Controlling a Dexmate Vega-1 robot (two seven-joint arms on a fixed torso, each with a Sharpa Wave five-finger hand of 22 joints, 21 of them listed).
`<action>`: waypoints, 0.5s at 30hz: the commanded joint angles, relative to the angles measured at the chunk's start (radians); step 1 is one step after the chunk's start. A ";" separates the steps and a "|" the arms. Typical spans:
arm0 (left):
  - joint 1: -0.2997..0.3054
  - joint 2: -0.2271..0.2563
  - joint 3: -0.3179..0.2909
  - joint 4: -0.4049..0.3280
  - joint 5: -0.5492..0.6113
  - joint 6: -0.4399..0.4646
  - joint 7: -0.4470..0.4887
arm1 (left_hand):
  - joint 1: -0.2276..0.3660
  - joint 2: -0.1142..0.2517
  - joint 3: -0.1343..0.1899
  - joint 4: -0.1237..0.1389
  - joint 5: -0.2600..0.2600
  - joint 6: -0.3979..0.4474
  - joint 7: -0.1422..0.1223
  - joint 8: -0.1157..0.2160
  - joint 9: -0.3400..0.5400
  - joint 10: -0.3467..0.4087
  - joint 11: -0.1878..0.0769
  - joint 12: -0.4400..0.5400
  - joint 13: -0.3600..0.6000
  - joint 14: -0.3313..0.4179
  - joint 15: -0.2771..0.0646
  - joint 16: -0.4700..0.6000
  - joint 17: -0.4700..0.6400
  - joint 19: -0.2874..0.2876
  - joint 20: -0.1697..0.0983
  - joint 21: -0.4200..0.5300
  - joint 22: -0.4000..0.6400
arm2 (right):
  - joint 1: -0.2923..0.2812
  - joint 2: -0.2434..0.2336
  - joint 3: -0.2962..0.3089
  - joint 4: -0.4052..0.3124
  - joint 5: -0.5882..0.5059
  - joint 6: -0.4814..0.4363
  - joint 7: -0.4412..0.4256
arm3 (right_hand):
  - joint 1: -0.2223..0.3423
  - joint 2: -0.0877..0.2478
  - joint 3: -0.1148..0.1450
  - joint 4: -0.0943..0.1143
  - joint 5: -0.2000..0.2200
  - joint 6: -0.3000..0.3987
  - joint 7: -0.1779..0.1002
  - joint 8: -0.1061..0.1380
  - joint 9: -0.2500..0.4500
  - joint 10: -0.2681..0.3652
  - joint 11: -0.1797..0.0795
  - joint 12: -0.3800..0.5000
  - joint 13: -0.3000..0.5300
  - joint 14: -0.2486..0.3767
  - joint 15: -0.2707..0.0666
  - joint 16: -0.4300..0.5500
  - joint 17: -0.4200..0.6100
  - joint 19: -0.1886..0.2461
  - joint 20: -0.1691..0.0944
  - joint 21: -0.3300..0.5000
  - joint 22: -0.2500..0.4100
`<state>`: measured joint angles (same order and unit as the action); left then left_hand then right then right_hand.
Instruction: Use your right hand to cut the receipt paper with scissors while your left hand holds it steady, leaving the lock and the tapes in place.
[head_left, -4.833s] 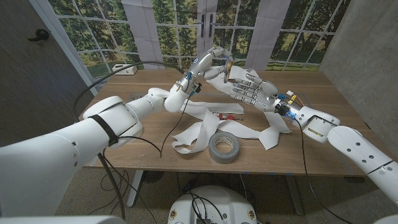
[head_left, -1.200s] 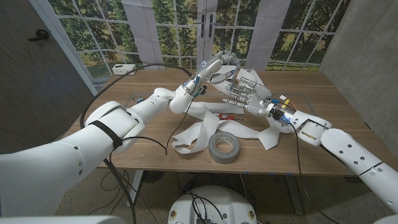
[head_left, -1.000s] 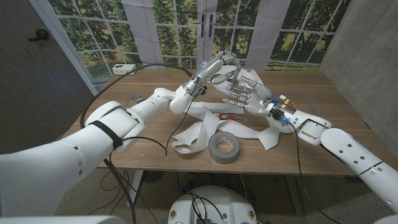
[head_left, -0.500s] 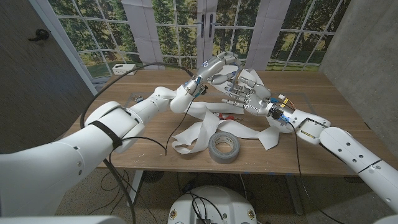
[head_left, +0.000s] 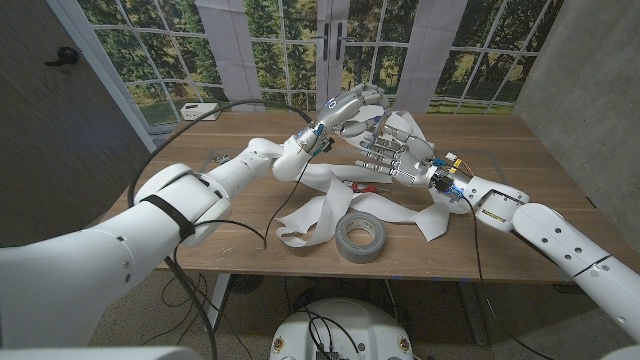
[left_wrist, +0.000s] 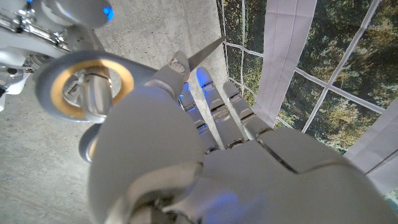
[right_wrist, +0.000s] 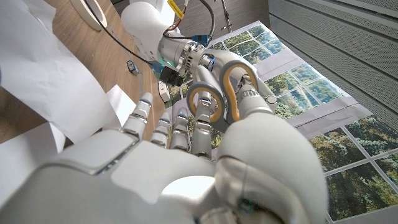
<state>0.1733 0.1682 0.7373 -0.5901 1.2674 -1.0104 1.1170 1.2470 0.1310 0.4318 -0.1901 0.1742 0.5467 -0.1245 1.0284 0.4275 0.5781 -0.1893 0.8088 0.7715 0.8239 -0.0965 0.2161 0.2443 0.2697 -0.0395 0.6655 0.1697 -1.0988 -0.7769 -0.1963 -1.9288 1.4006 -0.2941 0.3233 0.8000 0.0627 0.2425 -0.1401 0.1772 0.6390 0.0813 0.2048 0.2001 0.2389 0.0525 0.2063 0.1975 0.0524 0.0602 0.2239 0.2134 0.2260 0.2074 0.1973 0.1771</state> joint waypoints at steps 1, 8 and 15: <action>0.003 0.009 -0.006 -0.021 0.023 0.009 0.000 | 0.013 -0.004 0.026 0.017 0.009 0.024 0.011 0.008 0.002 0.085 0.019 0.040 0.049 0.007 -0.141 0.006 0.005 0.009 -0.089 -0.002 0.004 | 0.000 -0.006 0.004 -0.007 0.022 -0.028 -0.059 | 0.015 -0.016 0.002 -0.015 0.002 0.030 -0.008 0.012 0.001 0.028 -0.008 0.011 0.003 0.025 -0.004 0.010 -0.002 0.032 -0.005 0.014 -0.001; 0.005 0.010 -0.011 -0.027 0.027 0.020 0.000 | 0.017 -0.009 0.024 0.015 0.012 0.034 0.017 0.010 -0.003 0.097 0.022 0.032 0.041 0.013 -0.141 0.011 0.009 0.018 -0.089 -0.002 0.004 | 0.004 -0.006 0.001 -0.005 0.021 -0.031 -0.054 | 0.036 -0.027 -0.001 -0.020 0.005 0.063 -0.009 0.025 0.010 0.040 -0.007 0.012 0.003 0.042 -0.009 0.013 -0.005 0.080 -0.037 0.027 0.000; 0.009 0.009 -0.029 -0.032 0.040 0.037 0.000 | 0.019 -0.014 0.022 0.015 0.015 0.050 0.019 0.014 -0.008 0.109 0.026 0.025 0.034 0.023 -0.141 0.018 0.013 0.031 -0.093 0.001 0.004 | -0.004 -0.005 0.009 -0.008 0.024 -0.023 -0.045 | 0.060 -0.025 -0.001 -0.019 0.006 0.069 -0.016 0.026 0.020 0.045 -0.016 0.009 0.003 0.049 -0.018 0.012 -0.005 0.074 -0.024 0.017 0.002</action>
<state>0.1786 0.1762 0.7255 -0.6137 1.2911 -0.9928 1.1170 1.2562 0.1211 0.4319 -0.1902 0.1855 0.5698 -0.1269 1.0337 0.4168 0.5907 -0.2015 0.8090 0.7715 0.8382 -0.1001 0.2276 0.2536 0.2930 -0.0411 0.6656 0.1697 -1.0968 -0.7819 -0.1950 -1.9335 1.4178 -0.3185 0.2772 0.8458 0.0352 0.2369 -0.1539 0.1772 0.7005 0.0695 0.2230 0.2151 0.2792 0.0447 0.2154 0.1975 0.0930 0.0517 0.2332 0.2065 0.3075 0.1790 0.2205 0.1772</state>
